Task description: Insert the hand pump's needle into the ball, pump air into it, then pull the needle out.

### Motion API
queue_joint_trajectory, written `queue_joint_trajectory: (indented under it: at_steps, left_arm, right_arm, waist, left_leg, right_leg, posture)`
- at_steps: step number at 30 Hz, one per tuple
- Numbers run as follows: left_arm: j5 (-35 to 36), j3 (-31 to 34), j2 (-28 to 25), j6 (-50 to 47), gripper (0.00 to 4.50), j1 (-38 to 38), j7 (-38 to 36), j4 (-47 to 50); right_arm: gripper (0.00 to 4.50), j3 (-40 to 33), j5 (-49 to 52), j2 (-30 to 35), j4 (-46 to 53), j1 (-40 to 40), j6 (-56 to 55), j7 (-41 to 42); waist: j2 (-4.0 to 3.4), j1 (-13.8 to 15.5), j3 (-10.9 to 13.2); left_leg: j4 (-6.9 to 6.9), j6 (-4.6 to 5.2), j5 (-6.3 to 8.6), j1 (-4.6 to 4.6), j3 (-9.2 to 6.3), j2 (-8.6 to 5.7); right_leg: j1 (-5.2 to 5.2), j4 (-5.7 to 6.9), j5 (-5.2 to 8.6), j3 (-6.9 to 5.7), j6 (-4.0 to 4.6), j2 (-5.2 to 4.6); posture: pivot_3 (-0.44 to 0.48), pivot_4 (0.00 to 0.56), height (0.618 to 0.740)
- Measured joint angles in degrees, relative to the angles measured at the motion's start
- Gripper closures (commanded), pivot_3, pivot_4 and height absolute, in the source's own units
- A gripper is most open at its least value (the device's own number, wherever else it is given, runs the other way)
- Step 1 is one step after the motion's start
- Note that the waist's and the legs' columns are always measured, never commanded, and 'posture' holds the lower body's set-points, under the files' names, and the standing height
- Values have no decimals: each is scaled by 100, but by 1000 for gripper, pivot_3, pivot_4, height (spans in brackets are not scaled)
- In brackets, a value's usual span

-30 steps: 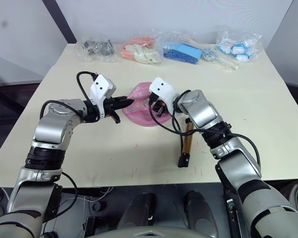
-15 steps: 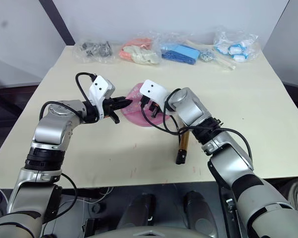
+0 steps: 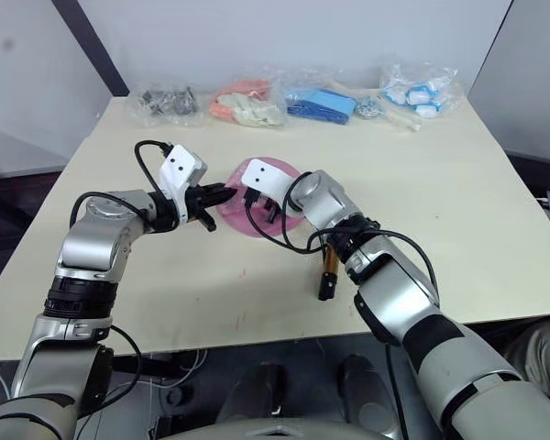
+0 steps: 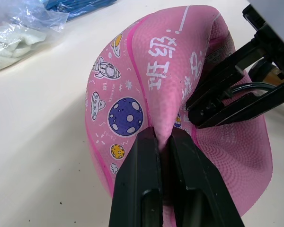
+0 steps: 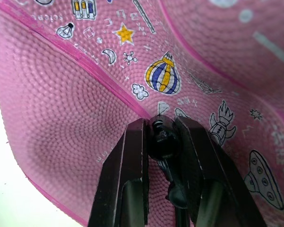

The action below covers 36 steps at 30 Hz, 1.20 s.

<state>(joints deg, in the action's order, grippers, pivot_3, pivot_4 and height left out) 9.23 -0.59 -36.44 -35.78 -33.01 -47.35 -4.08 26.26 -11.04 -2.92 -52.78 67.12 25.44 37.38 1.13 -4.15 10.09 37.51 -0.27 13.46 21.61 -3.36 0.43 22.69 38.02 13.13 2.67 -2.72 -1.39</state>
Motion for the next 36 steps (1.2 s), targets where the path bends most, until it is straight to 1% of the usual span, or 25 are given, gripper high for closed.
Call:
queue_joint_trajectory:
  at_steps: [5, 6, 7, 10, 13, 15, 16, 19, 24, 25, 26, 27, 28, 29, 30, 33, 35, 36]
  left_arm:
    - [-22, 4, 3, 6, 4500, 6, 2, -114]
    - [-26, 3, 5, 6, 4500, 11, 2, -128]
    - [-32, 3, 11, 31, 4500, 25, 2, -141]
    - [-34, 8, 11, 126, 4500, 48, 0, -152]
    - [-21, 8, 23, 238, 4500, 52, -16, -171]
    - [-6, 6, 40, 321, 4500, 30, -49, -219]
    - [-2, 1, 51, 399, 4500, -6, -104, -270]
    - [0, -11, 76, 521, 4500, -75, -161, -360]
    - [-19, -55, 124, 691, 4500, -212, -252, -581]
    - [-35, -79, 140, 749, 4500, -247, -263, -646]
    - [-38, -82, 144, 756, 4500, -253, -263, -659]
    - [-58, -96, 159, 785, 4500, -286, -265, -706]
    - [-59, -97, 159, 786, 4500, -287, -265, -708]
    - [-62, -102, 162, 827, 4500, -315, -266, -782]
    - [-67, -117, 184, 860, 4500, -339, -268, -807]
    - [-64, -137, 212, 919, 4500, -401, -299, -885]
    - [-65, -133, 209, 951, 4500, -412, -304, -906]
    - [-65, -130, 207, 979, 4500, -408, -317, -921]
  right_arm:
    - [4124, -49, -96, -186, -492, 88, -326, -195]
    - [4124, -59, -100, -205, -562, 86, -393, -233]
    - [4124, -190, -80, -208, -592, 49, -457, -242]
    - [4124, -434, 31, -156, -490, -42, -454, -162]
    - [4124, -538, 112, 10, -14, -244, -331, -2]
    - [4124, -607, 175, 151, 519, -443, -37, 137]
    - [4124, -608, 207, 277, 956, -578, 217, 257]
    - [4124, -597, 222, 398, 1406, -681, 575, 371]
    - [4124, -577, 203, 462, 1581, -702, 749, 376]
    - [3120, -586, 215, 465, 1599, -702, 803, 373]
    - [3012, -589, 221, 465, 1604, -702, 811, 374]
    - [2266, -599, 276, 473, 1662, -705, 911, 422]
    - [1962, -599, 279, 474, 1665, -705, 917, 425]
    - [1865, -604, 332, 489, 1711, -707, 1023, 481]
    - [1865, -601, 340, 595, 1925, -783, 1085, 508]
    - [1865, -618, 563, 1214, 3274, -1114, 1623, 913]
    - [1865, -698, 633, 1480, 3832, -1211, 1848, 1012]
    - [1865, -725, 747, 1676, 4362, -1338, 2042, 1113]
  waist:
    - [-3, -3, -50]
    - [-3, -4, -54]
    - [-2, -7, -55]
    - [-4, -6, -54]
    - [-9, 12, -50]
    - [-13, 41, -48]
    - [-15, 67, -47]
    - [-19, 145, -45]
    - [-20, 203, -44]
    - [-20, 211, -44]
    - [-20, 213, -44]
    - [-20, 220, -44]
    - [-20, 221, -44]
    - [-20, 221, -44]
    - [-22, 231, -42]
    - [-31, 282, -36]
    - [-31, 282, -36]
    - [-31, 285, -36]
  left_leg:
    - [-12, 0, 0, -20, -21, 3]
    - [-19, 0, 0, -37, -21, 3]
    - [-30, -1, 0, -58, -17, 2]
    - [-31, -1, 0, -57, -19, 3]
    - [-32, -1, 0, -42, -17, 1]
    - [-29, -2, 0, -8, -22, -1]
    - [-25, -3, -1, 18, -25, -2]
    - [-26, -8, -4, 56, -23, -5]
    - [-26, -9, -4, 92, -23, -8]
    - [-25, -9, -4, 92, -23, -9]
    - [-25, -9, -4, 93, -23, -9]
    - [-23, -9, -4, 94, -26, -9]
    - [-23, -9, -4, 94, -26, -9]
    - [-21, -9, -5, 94, -26, -8]
    - [-20, -10, -6, 98, -30, -8]
    - [-12, -11, -6, 114, -38, -8]
    - [-15, -11, -6, 114, -37, -8]
    - [-18, -11, -6, 114, -40, -7]
  right_leg:
    - [-1, 1, -2, 21, 23, 31]
    - [-9, 1, 2, 30, 31, 36]
    - [-19, 1, 3, 37, 33, 37]
    - [-18, -2, 4, 39, 34, 39]
    - [-10, -6, 4, 41, 34, 38]
    - [10, -10, -4, 37, 19, 36]
    - [34, -10, -9, 34, 12, 35]
    - [69, -10, -18, 35, 26, 32]
    - [100, -13, -23, 31, 34, 28]
    - [99, -14, -21, 31, 31, 27]
    - [99, -14, -20, 31, 28, 27]
    - [99, -14, -17, 28, 23, 27]
    - [99, -14, -16, 28, 22, 27]
    - [99, -13, -12, 26, 15, 27]
    - [99, -13, -12, 21, 14, 27]
    - [101, -18, -11, 10, 13, 24]
    - [101, -20, -11, 10, 14, 24]
    - [102, -21, -10, 6, 14, 25]
  posture:
    - [0, 150, 740]
    - [0, 150, 740]
    - [0, 150, 740]
    - [0, 150, 740]
    - [0, 150, 740]
    - [0, 150, 740]
    - [0, 150, 740]
    - [0, 150, 740]
    - [0, 150, 740]
    - [0, 150, 740]
    - [0, 150, 740]
    - [0, 150, 740]
    - [0, 150, 740]
    - [0, 150, 740]
    - [0, 150, 740]
    - [0, 150, 740]
    - [0, 150, 740]
    - [0, 150, 740]
